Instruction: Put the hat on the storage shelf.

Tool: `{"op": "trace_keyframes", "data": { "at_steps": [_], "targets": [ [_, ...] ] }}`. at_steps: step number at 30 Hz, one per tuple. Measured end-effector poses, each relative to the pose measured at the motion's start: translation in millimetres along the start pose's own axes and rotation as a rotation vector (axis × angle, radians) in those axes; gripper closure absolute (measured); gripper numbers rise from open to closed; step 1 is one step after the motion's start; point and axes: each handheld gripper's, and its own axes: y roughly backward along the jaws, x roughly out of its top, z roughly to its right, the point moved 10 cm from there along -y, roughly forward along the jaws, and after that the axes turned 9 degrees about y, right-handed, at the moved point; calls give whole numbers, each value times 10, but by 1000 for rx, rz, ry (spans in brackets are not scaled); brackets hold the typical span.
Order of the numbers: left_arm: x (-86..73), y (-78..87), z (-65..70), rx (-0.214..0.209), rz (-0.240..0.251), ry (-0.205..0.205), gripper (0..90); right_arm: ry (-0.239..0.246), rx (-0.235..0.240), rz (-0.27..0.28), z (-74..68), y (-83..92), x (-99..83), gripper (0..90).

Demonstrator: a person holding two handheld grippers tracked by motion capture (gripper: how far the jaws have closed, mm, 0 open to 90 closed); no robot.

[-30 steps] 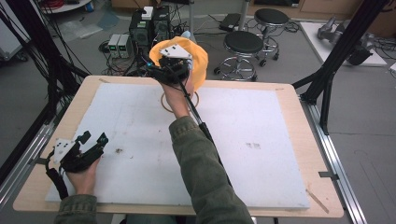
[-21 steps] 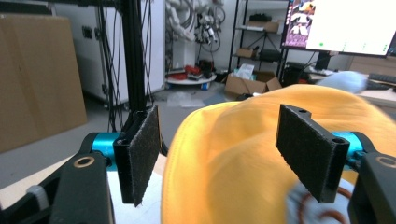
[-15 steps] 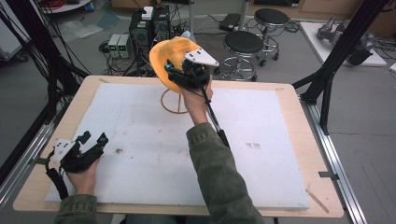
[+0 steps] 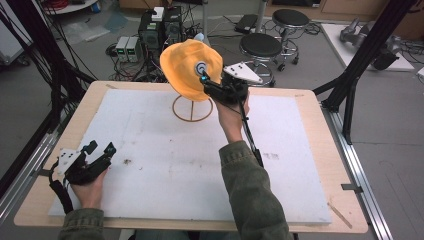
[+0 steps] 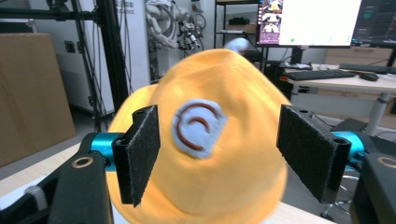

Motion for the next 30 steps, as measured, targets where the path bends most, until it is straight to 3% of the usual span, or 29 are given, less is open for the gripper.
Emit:
{"op": "trace_keyframes", "data": {
  "at_steps": [6, 14, 30],
  "targets": [
    [-4, 7, -2, -1, 0, 7, 345, 16, -24, 4, 129, 193, -90, 293],
    [-6, 21, -14, 3, -1, 15, 345, -3, -44, 19, 286, 444, -197, 293],
    [-11, 29, -5, 2, -3, 11, 345, -29, -46, 12, 408, 897, -485, 281]
  ]
}}
